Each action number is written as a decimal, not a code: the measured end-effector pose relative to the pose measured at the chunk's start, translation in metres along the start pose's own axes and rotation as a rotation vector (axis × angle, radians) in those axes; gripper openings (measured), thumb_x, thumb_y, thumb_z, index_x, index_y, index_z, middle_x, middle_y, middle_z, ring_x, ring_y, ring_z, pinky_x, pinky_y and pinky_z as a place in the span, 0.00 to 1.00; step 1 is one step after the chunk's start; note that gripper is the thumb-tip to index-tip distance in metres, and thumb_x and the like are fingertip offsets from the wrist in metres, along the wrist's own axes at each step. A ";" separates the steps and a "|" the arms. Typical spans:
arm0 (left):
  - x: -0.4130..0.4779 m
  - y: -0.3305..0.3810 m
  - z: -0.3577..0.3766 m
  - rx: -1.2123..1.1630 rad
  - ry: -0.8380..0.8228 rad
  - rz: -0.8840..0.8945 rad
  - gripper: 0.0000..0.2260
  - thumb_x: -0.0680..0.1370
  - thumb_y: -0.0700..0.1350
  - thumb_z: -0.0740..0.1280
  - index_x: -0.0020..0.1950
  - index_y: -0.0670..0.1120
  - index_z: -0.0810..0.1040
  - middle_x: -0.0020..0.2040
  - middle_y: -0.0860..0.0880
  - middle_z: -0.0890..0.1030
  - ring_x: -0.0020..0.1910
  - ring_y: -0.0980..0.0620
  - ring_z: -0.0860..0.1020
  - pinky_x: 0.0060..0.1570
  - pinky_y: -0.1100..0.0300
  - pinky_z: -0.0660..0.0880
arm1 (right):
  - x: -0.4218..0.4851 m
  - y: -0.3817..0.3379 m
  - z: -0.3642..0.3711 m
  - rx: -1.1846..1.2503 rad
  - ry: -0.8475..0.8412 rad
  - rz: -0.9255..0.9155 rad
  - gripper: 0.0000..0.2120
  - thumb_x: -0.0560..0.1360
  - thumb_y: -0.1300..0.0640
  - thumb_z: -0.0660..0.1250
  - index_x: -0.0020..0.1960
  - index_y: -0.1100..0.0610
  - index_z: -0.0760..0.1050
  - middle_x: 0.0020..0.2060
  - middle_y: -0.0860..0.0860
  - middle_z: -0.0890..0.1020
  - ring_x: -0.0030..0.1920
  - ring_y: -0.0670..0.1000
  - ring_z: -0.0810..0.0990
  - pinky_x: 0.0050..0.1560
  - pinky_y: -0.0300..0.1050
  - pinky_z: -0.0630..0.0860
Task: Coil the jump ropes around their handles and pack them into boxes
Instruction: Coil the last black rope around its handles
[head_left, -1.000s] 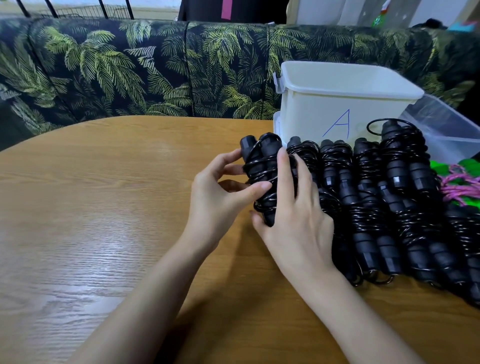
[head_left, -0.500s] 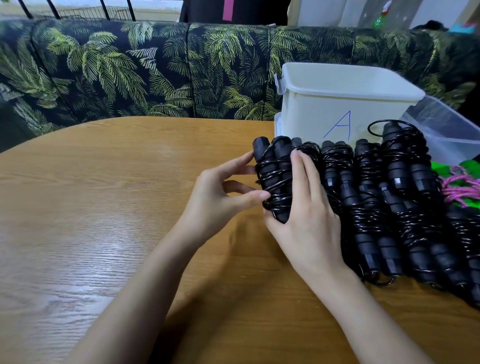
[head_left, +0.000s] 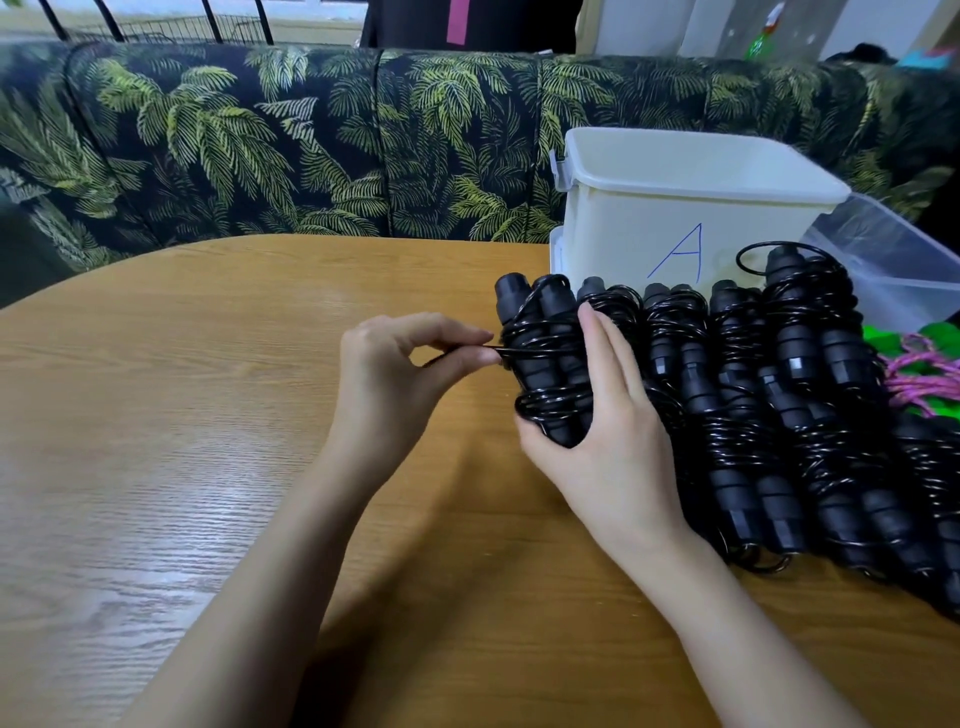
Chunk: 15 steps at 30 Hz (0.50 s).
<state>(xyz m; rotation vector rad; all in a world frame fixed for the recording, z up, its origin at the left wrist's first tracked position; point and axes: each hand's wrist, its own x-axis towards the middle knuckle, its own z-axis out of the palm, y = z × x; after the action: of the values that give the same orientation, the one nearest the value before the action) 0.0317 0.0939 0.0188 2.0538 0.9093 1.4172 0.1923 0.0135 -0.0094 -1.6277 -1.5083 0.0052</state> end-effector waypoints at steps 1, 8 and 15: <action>0.000 -0.002 -0.001 -0.070 -0.012 -0.060 0.07 0.68 0.50 0.76 0.43 0.51 0.84 0.39 0.59 0.84 0.40 0.63 0.82 0.46 0.65 0.76 | 0.001 0.001 0.000 0.071 -0.012 0.008 0.44 0.69 0.53 0.76 0.79 0.54 0.59 0.77 0.46 0.63 0.72 0.44 0.66 0.63 0.29 0.64; 0.001 -0.014 0.005 -0.528 -0.141 -0.391 0.21 0.69 0.44 0.76 0.61 0.49 0.79 0.53 0.51 0.86 0.51 0.54 0.83 0.50 0.61 0.78 | 0.000 -0.006 -0.006 0.459 -0.115 0.070 0.42 0.67 0.54 0.76 0.78 0.50 0.62 0.69 0.49 0.74 0.68 0.46 0.73 0.69 0.45 0.69; -0.001 -0.014 0.004 -0.947 -0.471 -0.547 0.34 0.65 0.61 0.78 0.69 0.53 0.77 0.63 0.45 0.77 0.62 0.45 0.72 0.63 0.56 0.73 | -0.001 -0.011 -0.012 0.714 -0.320 0.055 0.39 0.70 0.57 0.75 0.76 0.43 0.63 0.72 0.45 0.71 0.73 0.50 0.69 0.73 0.57 0.66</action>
<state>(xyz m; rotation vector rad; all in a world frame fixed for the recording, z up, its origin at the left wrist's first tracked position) 0.0319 0.1022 0.0063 1.1922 0.4039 0.7648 0.1902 0.0043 0.0040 -1.1104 -1.4558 0.7779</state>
